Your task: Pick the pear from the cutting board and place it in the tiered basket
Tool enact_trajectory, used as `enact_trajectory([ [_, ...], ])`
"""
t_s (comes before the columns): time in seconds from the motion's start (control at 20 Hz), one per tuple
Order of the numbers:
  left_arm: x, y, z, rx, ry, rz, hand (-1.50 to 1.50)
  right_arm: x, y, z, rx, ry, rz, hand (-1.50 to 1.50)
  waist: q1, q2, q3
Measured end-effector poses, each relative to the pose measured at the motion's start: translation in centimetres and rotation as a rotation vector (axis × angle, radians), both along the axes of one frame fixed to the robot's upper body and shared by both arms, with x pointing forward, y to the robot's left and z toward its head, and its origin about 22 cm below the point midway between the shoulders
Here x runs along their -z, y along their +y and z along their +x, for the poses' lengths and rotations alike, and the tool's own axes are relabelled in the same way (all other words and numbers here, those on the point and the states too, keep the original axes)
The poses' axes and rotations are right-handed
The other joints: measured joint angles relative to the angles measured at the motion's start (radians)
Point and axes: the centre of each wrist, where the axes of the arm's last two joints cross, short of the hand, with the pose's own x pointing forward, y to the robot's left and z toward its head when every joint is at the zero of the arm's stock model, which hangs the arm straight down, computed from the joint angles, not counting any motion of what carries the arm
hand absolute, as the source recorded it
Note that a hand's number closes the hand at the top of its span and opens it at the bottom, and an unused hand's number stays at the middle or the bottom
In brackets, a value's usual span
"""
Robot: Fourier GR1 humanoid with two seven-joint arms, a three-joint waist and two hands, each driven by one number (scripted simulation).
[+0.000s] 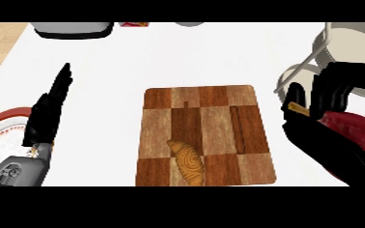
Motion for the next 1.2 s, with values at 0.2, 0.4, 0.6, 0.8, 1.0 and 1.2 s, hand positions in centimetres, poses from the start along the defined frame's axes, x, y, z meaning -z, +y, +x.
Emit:
enact_trajectory([
  [0.2,0.0,0.1,-0.3,0.005,0.004,-0.001,0.00,-0.9,-1.4,1.6,-0.005,0.010,-0.046,1.50,0.004,0.000,0.000],
  [0.4,0.4,0.3,0.1,0.010,0.003,-0.001,0.00,-0.5,-2.7,3.8,0.041,-0.013,-0.146,1.50,0.006,0.003,0.000],
  [0.6,0.2,-0.1,0.3,0.011,-0.001,0.004,0.00,-0.5,-4.7,6.3,0.143,-0.033,-0.290,1.50,0.011,0.005,0.000],
  [0.8,0.1,0.0,0.1,0.012,-0.001,0.002,0.00,-0.2,-7.6,8.5,0.221,-0.044,-0.392,1.50,0.012,0.004,0.000],
  [1.0,-0.4,-0.3,0.3,0.010,0.001,0.003,0.00,-0.3,-10.1,10.7,0.237,-0.040,-0.434,1.50,0.011,0.004,0.000],
  [1.2,-0.3,0.2,0.2,0.007,0.000,0.001,0.00,0.2,-11.9,12.1,0.195,-0.018,-0.441,1.50,0.010,0.003,0.000],
])
